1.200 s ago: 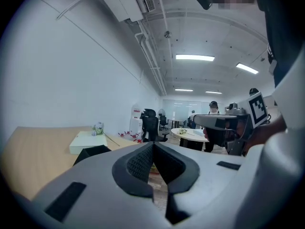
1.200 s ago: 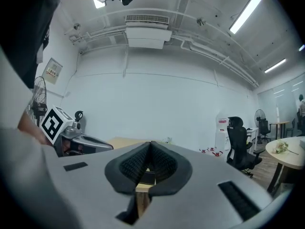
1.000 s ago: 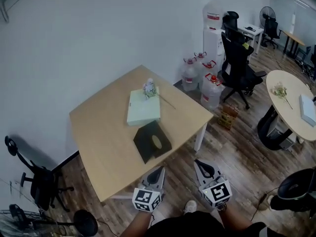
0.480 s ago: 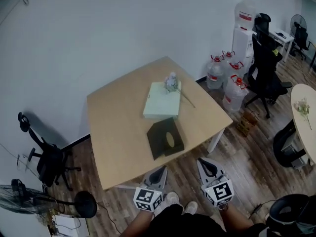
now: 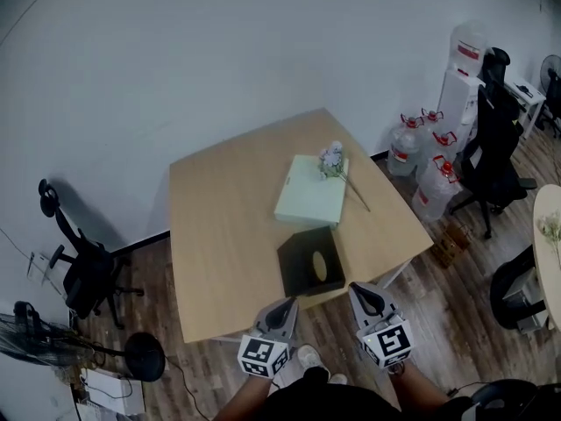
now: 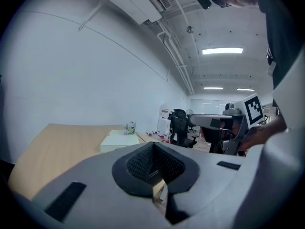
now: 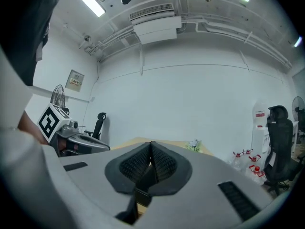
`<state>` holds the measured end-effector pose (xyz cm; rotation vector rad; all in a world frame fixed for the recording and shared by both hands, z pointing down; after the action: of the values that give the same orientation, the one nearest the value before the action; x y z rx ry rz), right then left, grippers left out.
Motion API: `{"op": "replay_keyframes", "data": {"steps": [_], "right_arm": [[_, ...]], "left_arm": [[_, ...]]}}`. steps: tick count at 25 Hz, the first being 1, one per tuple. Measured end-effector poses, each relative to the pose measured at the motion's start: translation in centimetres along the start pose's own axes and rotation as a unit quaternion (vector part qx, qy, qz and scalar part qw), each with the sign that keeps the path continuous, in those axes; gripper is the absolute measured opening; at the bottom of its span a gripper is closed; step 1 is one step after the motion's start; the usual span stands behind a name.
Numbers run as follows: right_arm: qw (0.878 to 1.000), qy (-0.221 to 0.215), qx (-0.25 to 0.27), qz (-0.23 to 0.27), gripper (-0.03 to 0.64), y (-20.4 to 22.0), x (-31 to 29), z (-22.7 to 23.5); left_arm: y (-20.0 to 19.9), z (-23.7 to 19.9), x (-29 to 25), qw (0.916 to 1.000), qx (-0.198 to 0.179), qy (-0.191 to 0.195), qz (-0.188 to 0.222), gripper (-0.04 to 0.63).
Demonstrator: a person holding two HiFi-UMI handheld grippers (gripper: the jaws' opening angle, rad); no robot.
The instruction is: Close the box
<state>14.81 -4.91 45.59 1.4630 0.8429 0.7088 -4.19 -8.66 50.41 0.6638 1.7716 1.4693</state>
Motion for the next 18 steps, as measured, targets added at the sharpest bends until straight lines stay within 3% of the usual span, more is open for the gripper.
{"op": "replay_keyframes", "data": {"steps": [6,12,18], "right_arm": [[1.000,-0.015,0.011,-0.018,0.014,-0.4,-4.5,2.1],[0.999,-0.029,0.013,-0.028,0.014,0.0,-8.1,3.3],[0.998,-0.059,0.013,-0.035,0.014,0.4,-9.9,4.6]], "left_arm": [[-0.7,-3.3,-3.1,0.9998,0.014,-0.013,0.007,0.015],[-1.0,-5.4,-4.6,0.9999,0.005,-0.014,0.003,0.015],[0.2,-6.3,-5.5,0.9987,0.008,-0.046,-0.017,0.015]]}}
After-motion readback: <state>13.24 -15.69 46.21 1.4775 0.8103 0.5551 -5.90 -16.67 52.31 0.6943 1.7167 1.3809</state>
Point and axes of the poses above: the fingertips, and each gripper's own axes: x backward along the fingers, z to its right, y out of its underside, the point moved 6 cm from there along x, backward along the fingers, and after that the axes turned 11 degrees about -y, right-handed, at the moved point
